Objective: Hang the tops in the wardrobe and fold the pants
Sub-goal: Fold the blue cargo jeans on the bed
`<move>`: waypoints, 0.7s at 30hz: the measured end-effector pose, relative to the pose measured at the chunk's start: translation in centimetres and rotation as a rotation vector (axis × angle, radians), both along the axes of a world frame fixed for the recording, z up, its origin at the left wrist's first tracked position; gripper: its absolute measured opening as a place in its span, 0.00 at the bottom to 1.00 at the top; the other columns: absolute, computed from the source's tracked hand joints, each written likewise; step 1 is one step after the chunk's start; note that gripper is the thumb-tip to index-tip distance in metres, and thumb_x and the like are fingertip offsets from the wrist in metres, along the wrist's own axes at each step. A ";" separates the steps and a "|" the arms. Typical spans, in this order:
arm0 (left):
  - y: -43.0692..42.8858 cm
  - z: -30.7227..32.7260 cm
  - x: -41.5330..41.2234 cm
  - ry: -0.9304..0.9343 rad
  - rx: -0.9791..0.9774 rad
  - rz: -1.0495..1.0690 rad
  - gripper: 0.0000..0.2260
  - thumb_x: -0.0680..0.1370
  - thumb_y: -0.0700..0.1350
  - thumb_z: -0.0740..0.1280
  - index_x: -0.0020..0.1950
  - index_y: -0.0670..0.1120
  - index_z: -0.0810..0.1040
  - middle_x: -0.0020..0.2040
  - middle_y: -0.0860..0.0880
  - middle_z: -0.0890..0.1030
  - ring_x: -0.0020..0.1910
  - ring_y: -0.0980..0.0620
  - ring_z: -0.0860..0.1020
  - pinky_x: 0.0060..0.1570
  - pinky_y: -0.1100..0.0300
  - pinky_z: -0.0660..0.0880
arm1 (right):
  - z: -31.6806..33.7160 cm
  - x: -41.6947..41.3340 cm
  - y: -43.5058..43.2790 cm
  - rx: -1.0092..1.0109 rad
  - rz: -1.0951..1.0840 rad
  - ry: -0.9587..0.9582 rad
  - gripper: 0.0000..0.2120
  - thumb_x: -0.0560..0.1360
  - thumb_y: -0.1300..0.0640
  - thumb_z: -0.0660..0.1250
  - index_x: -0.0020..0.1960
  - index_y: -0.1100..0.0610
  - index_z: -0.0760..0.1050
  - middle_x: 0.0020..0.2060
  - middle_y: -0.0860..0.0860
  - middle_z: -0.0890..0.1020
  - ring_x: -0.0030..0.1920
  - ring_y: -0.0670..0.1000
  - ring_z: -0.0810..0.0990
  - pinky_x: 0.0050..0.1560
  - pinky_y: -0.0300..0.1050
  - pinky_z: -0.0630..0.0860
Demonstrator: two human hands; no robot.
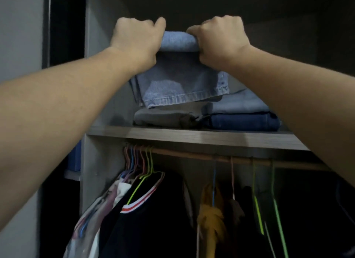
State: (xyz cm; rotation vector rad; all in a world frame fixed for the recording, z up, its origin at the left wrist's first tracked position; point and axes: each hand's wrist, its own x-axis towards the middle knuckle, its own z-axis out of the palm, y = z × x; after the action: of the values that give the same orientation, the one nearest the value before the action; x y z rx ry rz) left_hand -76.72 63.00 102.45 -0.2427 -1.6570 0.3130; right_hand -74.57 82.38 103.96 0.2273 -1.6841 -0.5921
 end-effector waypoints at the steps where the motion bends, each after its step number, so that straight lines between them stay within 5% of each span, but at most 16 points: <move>1: -0.5 0.2 -2.1 -0.001 -0.001 -0.001 0.20 0.72 0.39 0.68 0.61 0.40 0.67 0.51 0.37 0.79 0.46 0.32 0.79 0.38 0.48 0.66 | 0.1 -1.7 -0.5 0.003 -0.009 -0.004 0.15 0.73 0.55 0.65 0.60 0.51 0.76 0.51 0.58 0.82 0.50 0.65 0.80 0.42 0.53 0.68; 10: -2.4 3.7 -21.8 -0.102 -0.038 -0.023 0.29 0.73 0.46 0.71 0.69 0.41 0.62 0.59 0.39 0.77 0.53 0.35 0.79 0.38 0.50 0.66 | 3.7 -18.1 -4.0 -0.037 -0.234 -0.089 0.17 0.73 0.53 0.67 0.61 0.50 0.76 0.53 0.57 0.82 0.52 0.64 0.81 0.41 0.50 0.67; 15: -1.3 3.6 -29.3 -0.056 0.021 -0.124 0.15 0.81 0.40 0.57 0.67 0.39 0.64 0.61 0.37 0.72 0.55 0.35 0.75 0.41 0.45 0.74 | 3.6 -24.7 -3.9 0.012 -0.342 -0.014 0.21 0.78 0.57 0.64 0.70 0.58 0.67 0.62 0.60 0.75 0.56 0.64 0.79 0.39 0.52 0.66; 18: -1.6 0.8 -31.4 -0.241 -0.192 -0.081 0.17 0.79 0.45 0.62 0.67 0.42 0.65 0.61 0.40 0.74 0.56 0.37 0.76 0.44 0.47 0.74 | 0.9 -25.9 -3.8 0.108 -0.402 -0.256 0.23 0.74 0.52 0.67 0.67 0.57 0.69 0.60 0.58 0.76 0.53 0.63 0.80 0.40 0.51 0.69; 21: -2.1 -1.0 -30.8 -0.648 -0.384 -0.041 0.20 0.73 0.50 0.68 0.63 0.50 0.70 0.58 0.45 0.77 0.53 0.42 0.78 0.45 0.53 0.71 | -3.0 -26.6 -3.9 0.071 -0.490 -0.666 0.20 0.72 0.44 0.67 0.61 0.51 0.72 0.53 0.54 0.79 0.49 0.57 0.80 0.47 0.49 0.75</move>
State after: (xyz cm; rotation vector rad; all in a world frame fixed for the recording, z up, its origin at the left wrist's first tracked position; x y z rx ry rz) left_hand -107.51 60.92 101.45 -0.7251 -2.2153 0.5628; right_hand -101.22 78.45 101.00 0.0564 -2.3933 -1.0171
